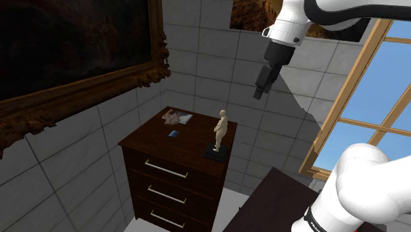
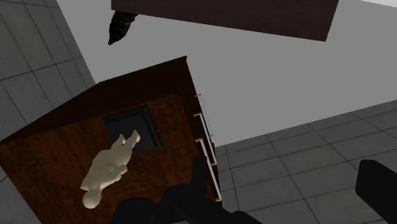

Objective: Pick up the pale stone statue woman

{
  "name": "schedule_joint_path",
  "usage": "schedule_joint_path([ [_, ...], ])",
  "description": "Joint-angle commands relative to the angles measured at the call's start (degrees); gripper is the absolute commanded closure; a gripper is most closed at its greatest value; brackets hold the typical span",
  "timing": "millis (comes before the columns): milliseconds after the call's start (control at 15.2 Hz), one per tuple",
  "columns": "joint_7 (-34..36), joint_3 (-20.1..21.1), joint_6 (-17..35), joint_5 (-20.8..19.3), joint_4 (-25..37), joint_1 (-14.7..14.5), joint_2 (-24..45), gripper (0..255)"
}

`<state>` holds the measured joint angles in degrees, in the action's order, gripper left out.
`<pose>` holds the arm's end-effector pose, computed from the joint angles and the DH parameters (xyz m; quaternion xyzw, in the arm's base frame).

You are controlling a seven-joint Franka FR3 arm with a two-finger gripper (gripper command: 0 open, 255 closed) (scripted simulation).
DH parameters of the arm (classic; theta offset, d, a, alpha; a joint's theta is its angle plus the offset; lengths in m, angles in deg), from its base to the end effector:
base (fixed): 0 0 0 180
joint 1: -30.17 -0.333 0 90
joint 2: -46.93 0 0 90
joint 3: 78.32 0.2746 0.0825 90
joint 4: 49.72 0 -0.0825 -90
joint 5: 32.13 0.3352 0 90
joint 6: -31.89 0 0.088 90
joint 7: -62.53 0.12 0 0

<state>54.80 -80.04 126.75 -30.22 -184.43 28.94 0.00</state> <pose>0.2897 -0.0011 0.5680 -0.9955 -0.0667 -0.0633 0.0234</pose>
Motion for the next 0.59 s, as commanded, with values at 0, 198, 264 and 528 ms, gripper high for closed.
schedule_joint_path([
  [0,0.0,0.0,0.0,0.0,0.0,0.0,0.0,0],
  [198,-1.2,-1.2,5.1,-1.4,-1.0,0.8,4.1,0],
  [264,-1.5,-1.6,6.8,-1.8,-1.1,1.1,5.6,0],
  [528,-2.9,-3.2,13.4,-3.3,-1.1,2.1,12.0,0],
])
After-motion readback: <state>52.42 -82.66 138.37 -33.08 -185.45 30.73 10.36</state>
